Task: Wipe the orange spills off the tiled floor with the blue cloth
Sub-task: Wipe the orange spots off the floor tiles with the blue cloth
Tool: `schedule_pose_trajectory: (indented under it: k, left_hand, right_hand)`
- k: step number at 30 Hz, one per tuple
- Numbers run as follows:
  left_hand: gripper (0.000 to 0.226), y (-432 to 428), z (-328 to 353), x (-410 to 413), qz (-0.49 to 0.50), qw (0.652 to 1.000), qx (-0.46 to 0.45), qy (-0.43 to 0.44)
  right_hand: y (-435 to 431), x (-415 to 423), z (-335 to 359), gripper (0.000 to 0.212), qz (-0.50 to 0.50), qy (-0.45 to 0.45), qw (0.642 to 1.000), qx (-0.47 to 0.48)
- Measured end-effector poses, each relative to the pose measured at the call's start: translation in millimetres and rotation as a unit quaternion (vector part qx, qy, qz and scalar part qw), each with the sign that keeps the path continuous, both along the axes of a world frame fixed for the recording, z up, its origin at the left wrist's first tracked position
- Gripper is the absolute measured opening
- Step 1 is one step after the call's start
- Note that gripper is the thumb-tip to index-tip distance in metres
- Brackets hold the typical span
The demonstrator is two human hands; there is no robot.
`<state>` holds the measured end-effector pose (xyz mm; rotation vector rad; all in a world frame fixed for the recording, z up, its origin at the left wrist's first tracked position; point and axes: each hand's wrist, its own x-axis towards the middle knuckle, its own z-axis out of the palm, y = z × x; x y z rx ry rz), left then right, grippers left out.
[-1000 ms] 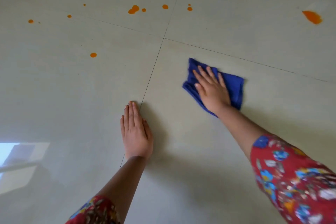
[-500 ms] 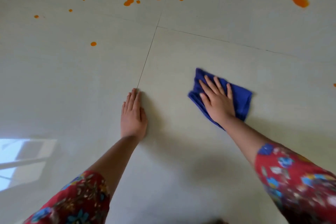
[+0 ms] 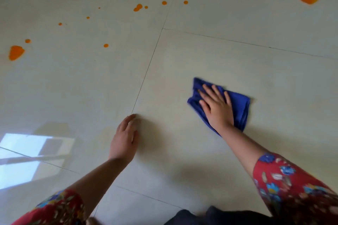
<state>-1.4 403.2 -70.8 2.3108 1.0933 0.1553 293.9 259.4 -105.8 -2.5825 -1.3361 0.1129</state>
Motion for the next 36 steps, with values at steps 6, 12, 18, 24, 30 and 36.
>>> schedule_pose_trajectory:
  k: [6,12,18,24,30,36]
  left_hand:
    - [0.035,32,53,19,-0.134,0.971,-0.086,0.179]
    - [0.026,59,136,17,-0.142,0.959,-0.137,0.204]
    - [0.021,56,180,50,-0.033,0.968,-0.238,0.069]
    - [0.013,56,198,100,0.023,0.953,-0.292,-0.079]
    - [0.040,67,194,121,0.105,0.898,-0.400,-0.149]
    - [0.014,138,191,99,0.093,0.855,-0.473,-0.194]
  right_hand:
    - [20,-111,9,0.038,0.096,0.066,0.993,0.031]
    - [38,-132,55,0.029,-0.028,0.502,0.843,0.194]
    - [60,-106,150,0.075,-0.039,0.440,0.893,0.082]
    - [82,-88,173,0.021,-0.091,0.826,0.444,0.335]
    - [105,-108,174,0.047,-0.129,0.791,0.532,0.272]
    - [162,-123,190,0.038,-0.161,0.705,0.658,0.210]
